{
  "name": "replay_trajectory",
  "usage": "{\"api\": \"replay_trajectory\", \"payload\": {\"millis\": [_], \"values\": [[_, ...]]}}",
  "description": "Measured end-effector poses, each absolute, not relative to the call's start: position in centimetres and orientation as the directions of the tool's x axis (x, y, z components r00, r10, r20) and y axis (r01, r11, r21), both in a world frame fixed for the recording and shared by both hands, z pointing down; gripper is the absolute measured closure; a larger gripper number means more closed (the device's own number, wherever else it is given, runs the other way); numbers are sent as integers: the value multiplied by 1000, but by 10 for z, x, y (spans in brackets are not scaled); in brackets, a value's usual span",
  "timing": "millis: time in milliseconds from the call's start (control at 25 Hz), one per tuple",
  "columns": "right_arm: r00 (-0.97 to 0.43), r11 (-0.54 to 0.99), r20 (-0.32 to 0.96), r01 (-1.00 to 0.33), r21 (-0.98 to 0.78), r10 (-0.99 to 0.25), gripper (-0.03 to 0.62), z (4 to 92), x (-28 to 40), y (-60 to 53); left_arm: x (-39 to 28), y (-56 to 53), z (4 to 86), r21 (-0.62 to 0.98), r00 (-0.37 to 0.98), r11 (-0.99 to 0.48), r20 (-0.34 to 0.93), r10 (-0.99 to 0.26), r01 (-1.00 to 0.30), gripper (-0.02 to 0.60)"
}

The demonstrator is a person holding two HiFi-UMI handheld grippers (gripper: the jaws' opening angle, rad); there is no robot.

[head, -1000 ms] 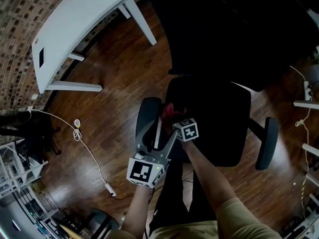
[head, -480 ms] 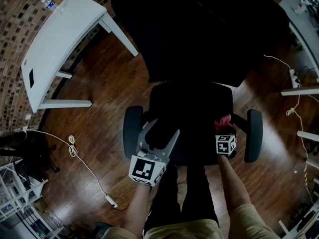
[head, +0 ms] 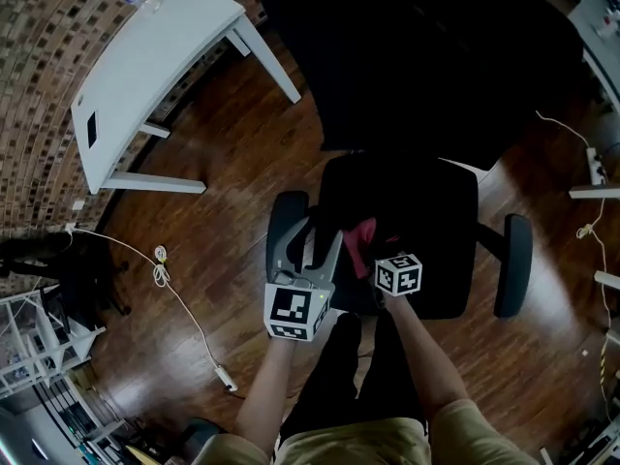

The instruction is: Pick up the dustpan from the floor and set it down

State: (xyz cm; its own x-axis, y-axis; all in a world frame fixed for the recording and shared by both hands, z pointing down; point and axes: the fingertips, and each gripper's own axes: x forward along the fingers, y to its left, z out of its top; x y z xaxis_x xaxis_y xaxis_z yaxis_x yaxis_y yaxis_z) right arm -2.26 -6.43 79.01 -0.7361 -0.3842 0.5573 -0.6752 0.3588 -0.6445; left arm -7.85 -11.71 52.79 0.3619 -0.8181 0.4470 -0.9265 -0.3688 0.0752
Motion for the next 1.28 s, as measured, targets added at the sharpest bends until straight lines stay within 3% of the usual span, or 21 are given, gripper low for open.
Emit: {"api": "replay_trajectory", "payload": {"millis": [160, 240, 320, 440, 600, 720, 840, 960, 1040, 1160, 1280], "values": [[-777, 554, 569, -609, -568, -270, 510, 794, -115, -37, -76, -110, 523, 62, 363, -376, 443, -820, -924, 411], [-759, 616, 601, -603, -506, -250, 510, 802, -128, -25, -70, -102, 523, 94, 404, -407, 441, -802, -909, 406], [-713, 597, 644, -654, -466, -278, 510, 812, -109, -26, -61, -93, 528, 144, 457, -442, 447, -769, -885, 358], [-568, 516, 748, -779, -355, -343, 511, 832, -26, -30, -46, -86, 540, 175, 498, -475, 460, -735, -862, 353], [-283, 363, 851, -924, -119, -442, 511, 834, 138, -30, -23, -84, 548, 219, 537, -494, 446, -716, -841, 353], [-94, 318, 874, -945, 72, -477, 511, 817, 237, -26, -9, -85, 547, 239, 562, -511, 425, -710, -826, 353], [-34, 269, 876, -957, 111, -481, 511, 811, 274, -19, -9, -88, 546, 237, 565, -514, 416, -713, -824, 354], [-63, 90, 870, -996, -21, -489, 510, 815, 266, -16, -27, -90, 541, 218, 536, -492, 424, -730, -843, 354], [-155, 28, 844, -986, -164, -514, 511, 816, 231, -20, -41, -92, 534, 197, 514, -478, 426, -745, -856, 354], [-408, 172, 753, -911, -376, -517, 510, 808, 116, -22, -60, -91, 526, 167, 481, -457, 430, -763, -874, 354], [-648, 367, 625, -761, -534, -435, 511, 785, -23, -12, -82, -89, 519, 157, 443, -418, 436, -784, -895, 358]]}}
